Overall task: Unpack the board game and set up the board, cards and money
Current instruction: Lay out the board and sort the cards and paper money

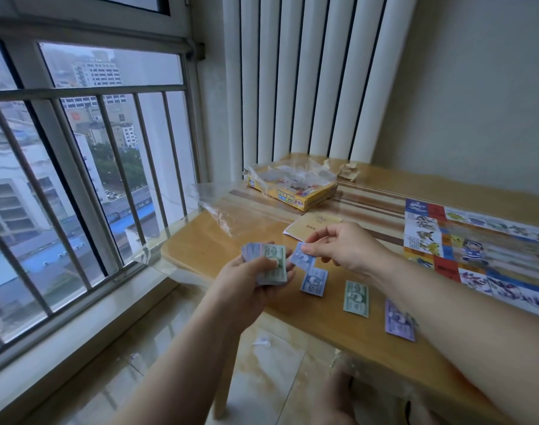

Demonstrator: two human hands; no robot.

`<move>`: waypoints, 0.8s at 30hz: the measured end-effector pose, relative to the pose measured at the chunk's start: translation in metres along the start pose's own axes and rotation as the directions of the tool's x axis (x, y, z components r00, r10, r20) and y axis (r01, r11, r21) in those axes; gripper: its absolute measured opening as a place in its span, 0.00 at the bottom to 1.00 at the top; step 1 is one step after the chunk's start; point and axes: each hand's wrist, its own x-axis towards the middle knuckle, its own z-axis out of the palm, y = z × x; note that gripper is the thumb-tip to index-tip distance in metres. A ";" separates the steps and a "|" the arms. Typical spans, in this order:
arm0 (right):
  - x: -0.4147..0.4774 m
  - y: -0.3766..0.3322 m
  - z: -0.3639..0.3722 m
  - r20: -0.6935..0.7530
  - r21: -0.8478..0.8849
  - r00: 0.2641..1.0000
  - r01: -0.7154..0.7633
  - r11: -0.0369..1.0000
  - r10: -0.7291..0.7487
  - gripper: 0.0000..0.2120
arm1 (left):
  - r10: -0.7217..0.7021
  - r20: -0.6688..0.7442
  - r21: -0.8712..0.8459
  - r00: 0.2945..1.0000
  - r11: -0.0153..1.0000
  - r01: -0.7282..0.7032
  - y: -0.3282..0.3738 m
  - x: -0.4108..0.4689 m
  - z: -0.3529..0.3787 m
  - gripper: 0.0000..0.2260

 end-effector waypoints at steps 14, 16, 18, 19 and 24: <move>-0.024 -0.001 -0.012 0.069 -0.138 0.996 0.059 0.989 -0.050 0.13 | -0.020 0.043 0.210 0.999 0.978 0.011 -0.018 0.002 0.019 0.09; -0.022 0.004 -0.020 0.036 -0.129 0.999 0.034 0.991 -0.030 0.08 | -0.062 0.042 0.200 0.997 0.978 0.052 -0.020 0.004 0.022 0.07; -0.021 0.011 -0.032 -0.003 -0.092 1.000 -0.006 0.996 0.006 0.07 | -0.106 0.045 0.125 0.993 0.987 0.100 -0.020 0.006 0.022 0.09; -0.022 0.015 -0.039 -0.008 -0.093 1.000 -0.029 0.995 0.029 0.07 | -0.115 0.048 0.097 0.992 0.989 0.110 -0.019 0.007 0.021 0.10; -0.034 0.041 -0.045 0.008 -0.407 0.998 -0.048 0.912 0.056 0.10 | -0.097 0.047 0.094 0.994 0.991 0.092 -0.022 0.004 0.026 0.09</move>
